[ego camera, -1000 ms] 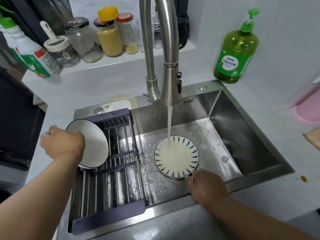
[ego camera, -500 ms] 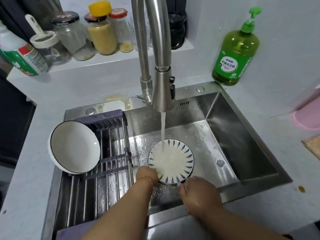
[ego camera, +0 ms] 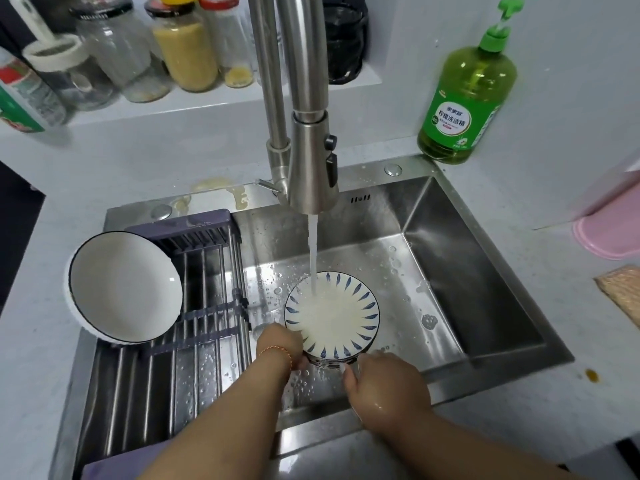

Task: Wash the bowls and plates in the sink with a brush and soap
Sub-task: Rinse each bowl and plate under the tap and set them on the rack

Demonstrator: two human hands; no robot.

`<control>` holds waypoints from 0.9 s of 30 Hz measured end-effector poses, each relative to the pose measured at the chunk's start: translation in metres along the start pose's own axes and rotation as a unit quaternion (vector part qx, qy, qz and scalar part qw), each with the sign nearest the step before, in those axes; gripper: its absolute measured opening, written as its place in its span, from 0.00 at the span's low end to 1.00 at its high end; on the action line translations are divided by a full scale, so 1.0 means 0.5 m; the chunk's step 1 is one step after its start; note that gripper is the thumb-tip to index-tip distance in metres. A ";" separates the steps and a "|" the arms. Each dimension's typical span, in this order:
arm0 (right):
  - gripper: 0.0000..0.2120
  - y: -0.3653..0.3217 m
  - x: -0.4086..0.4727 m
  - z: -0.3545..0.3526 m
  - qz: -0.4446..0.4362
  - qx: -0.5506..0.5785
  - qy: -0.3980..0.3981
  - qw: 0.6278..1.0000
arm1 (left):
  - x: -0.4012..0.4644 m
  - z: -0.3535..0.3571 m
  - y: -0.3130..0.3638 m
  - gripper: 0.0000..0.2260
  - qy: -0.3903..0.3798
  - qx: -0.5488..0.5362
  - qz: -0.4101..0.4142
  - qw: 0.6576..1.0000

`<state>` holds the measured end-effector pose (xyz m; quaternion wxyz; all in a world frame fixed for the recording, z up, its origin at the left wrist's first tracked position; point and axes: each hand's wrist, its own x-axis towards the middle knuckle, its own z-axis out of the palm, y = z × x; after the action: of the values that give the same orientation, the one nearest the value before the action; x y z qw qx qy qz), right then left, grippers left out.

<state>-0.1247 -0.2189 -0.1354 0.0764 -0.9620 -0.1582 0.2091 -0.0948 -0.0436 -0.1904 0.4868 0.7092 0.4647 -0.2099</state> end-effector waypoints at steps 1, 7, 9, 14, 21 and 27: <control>0.22 0.000 0.000 0.000 0.000 -0.002 -0.003 1.000 | -0.004 -0.005 -0.001 0.08 -0.014 -0.021 -0.003 1.000; 0.22 -0.001 -0.002 -0.004 -0.004 -0.002 -0.007 1.000 | 0.014 -0.005 -0.015 0.04 0.007 -0.037 0.033 0.999; 0.22 -0.002 -0.003 -0.006 -0.007 -0.001 -0.011 1.000 | 0.023 -0.006 -0.022 0.04 0.025 -0.030 0.037 0.999; 0.22 -0.001 -0.006 -0.011 -0.008 0.008 -0.016 1.000 | -0.002 -0.025 -0.008 0.07 0.031 -0.038 0.027 0.998; 0.22 -0.001 -0.005 -0.022 -0.014 0.022 -0.024 0.999 | 0.012 -0.003 -0.017 0.13 0.011 -0.018 -0.002 1.000; 0.22 -0.002 -0.003 -0.018 -0.013 0.017 -0.029 0.999 | -0.004 0.007 -0.014 0.08 0.028 0.092 0.012 0.995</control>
<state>-0.1225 -0.2191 -0.1264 0.0913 -0.9520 -0.1689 0.2383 -0.1011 -0.0469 -0.1938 0.4082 0.7621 0.4487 -0.2262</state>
